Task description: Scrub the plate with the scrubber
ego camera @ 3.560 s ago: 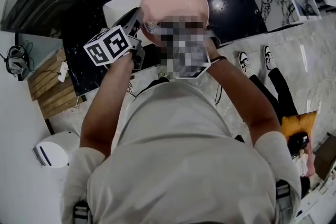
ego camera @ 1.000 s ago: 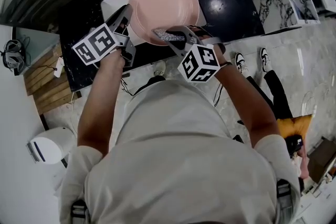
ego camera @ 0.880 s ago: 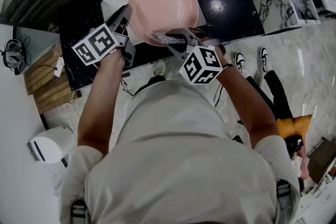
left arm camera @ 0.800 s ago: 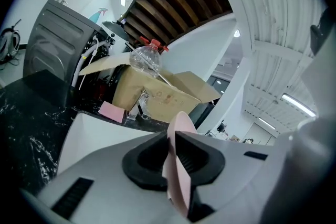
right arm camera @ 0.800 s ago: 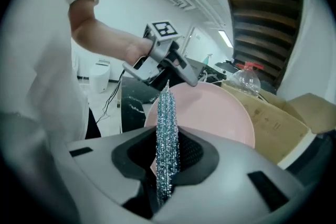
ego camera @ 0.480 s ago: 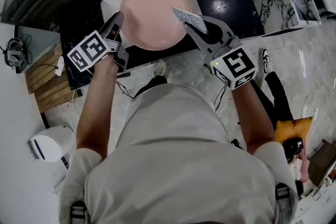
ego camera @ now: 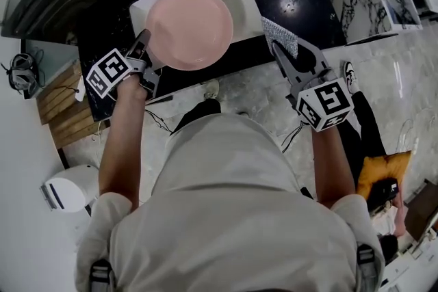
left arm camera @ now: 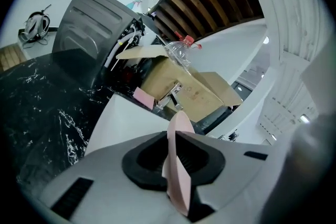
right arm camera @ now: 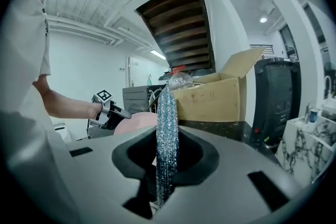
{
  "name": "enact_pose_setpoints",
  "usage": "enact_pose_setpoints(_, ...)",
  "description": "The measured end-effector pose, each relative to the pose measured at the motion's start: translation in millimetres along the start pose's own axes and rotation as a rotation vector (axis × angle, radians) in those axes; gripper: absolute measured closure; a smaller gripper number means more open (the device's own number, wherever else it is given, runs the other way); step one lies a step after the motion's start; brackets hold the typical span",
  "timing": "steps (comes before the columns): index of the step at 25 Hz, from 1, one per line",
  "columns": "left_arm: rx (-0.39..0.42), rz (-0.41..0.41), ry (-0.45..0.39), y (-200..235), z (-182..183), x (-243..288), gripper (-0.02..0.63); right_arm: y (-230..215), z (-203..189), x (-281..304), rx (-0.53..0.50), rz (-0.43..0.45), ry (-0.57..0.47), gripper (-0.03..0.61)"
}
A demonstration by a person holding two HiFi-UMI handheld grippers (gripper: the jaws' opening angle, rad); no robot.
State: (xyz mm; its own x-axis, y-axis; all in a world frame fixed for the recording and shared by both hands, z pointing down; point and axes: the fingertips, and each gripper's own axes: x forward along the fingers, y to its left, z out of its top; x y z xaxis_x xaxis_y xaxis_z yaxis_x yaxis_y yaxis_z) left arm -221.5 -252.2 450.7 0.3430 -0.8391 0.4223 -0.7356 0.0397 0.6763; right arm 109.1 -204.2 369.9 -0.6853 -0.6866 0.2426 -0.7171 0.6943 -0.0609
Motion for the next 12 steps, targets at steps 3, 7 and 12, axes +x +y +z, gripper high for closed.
enact_pose_setpoints(3,-0.043,0.022,0.015,16,-1,12,0.568,1,-3,0,-0.006,-0.009,0.017,0.5)
enact_pose_setpoints(7,-0.099,0.05,0.034,38,-3,34,0.569,4,-6,4,-0.004,-0.016,0.036,0.5)
enact_pose_setpoints(12,-0.154,0.084,0.061,68,-3,64,0.568,8,-9,10,0.009,-0.033,0.059,0.5)
